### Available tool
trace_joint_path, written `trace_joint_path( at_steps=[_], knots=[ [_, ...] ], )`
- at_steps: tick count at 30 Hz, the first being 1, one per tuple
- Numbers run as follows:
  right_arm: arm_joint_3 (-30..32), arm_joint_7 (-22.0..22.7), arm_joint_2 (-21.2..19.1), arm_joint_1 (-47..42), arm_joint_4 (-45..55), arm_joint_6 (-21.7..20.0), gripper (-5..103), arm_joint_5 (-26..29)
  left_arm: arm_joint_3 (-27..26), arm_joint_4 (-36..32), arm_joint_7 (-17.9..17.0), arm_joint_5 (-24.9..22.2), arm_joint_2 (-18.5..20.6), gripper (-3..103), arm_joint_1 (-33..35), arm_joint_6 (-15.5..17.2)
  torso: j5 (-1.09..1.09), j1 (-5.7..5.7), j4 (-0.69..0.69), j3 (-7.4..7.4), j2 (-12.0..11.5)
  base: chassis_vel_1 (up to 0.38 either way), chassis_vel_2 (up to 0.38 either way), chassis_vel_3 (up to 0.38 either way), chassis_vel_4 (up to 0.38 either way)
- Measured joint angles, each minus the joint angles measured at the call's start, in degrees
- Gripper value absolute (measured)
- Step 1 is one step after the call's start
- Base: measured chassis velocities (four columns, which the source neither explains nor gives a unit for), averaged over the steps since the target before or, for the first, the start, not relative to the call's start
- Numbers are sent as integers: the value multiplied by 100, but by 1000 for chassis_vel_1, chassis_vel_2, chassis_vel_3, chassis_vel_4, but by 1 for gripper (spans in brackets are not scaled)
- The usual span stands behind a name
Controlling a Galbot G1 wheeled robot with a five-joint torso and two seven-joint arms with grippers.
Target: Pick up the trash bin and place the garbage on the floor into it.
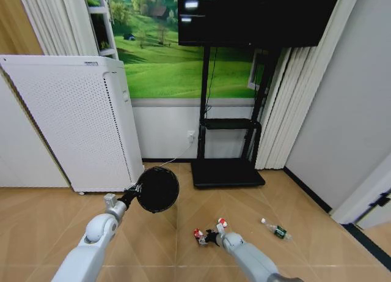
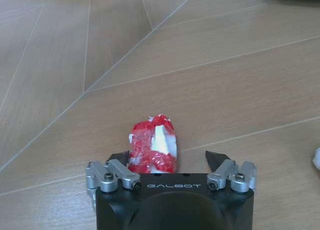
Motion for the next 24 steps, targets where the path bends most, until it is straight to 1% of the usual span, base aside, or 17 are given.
trace_joint_path(
  at_steps=[1, 2, 3, 6, 7, 8, 9, 11, 14, 18, 20, 21, 22, 23, 24],
  knots=[
    [0, 0, 0, 0, 0, 0, 85, 0, 0, 0, 0, 0, 0, 4, 0, 0, 0, 0, 0, 0, 0, 0, 0, 0, 0],
    [5, 1, -2, -21, 23, 3, 79, -45, 0, 0, 2, -9, 3, 4, -8, 1, 2, 0, 1, 0, 0, 0, 0, 0, 0],
    [14, 2, -4, -36, 30, 6, 68, -78, 0, 3, 3, -11, 5, 4, -14, 1, 2, 0, 1, 0, 0, 0, 0, 0, 0],
    [26, 2, 0, -42, 29, 7, 68, -101, 0, 8, 5, -12, 5, 4, -16, 2, 1, 0, 1, 0, 0, 0, 0, 0, 0],
    [33, 2, 6, -45, 27, 8, 57, -109, -4, 16, 11, -12, 5, 4, -15, 1, 2, 0, 2, 0, 0, 0, 0, 0, 0],
    [39, 3, 7, -47, 26, 9, 51, -121, -16, 25, 21, -11, 4, 4, -9, 1, 3, 0, 2, 0, 0, 0, 0, 0, 0],
    [39, 3, 7, -47, 26, 9, 51, -121, -16, 25, 21, -11, 4, 4, -9, 1, 3, 0, 2, 0, 0, 0, 0, 0, 0],
    [53, 9, 9, -63, 32, 9, 44, -141, -32, 39, 38, -2, -3, 4, 4, 1, 3, 0, 2, 0, 0, 0, 0, 0, 0],
    [93, 16, 9, -90, 53, 10, 43, -180, -42, 46, 40, 5, -7, 4, 7, 0, 5, 0, 3, 0, 0, 0, 0, 0, 0],
    [317, 64, -34, -245, 282, -19, 43, -290, -75, 95, 20, 20, -20, 4, 7, -3, 10, 0, 5, 3, -2, 0, 0, 0, 0],
    [764, 26, -221, -464, 683, -141, 43, -363, -171, 197, -81, 50, -57, 4, 23, -28, 8, 2, 5, 5, -4, 0, 0, 0, 0],
    [764, 26, -221, -464, 683, -141, 43, -363, -171, 197, -81, 50, -57, 4, 23, -28, 8, 2, 5, 5, -4, 0, 0, 0, 0],
    [953, 8, -322, -557, 897, -162, 42, -361, -203, 222, -92, 58, -63, 4, 43, -40, 8, 2, 5, 5, -4, 0, 0, 0, 0],
    [1180, -14, -502, -686, 1194, -194, 42, -332, -248, 244, -96, 61, -65, 4, 70, -52, 9, 2, 6, 4, -4, 0, 0, 0, 0],
    [1427, -16, -692, -818, 1444, -236, 42, -323, -294, 265, -100, 62, -64, 4, 89, -63, 6, 2, 4, 4, -4, 0, 0, 0, 0]
  ],
)
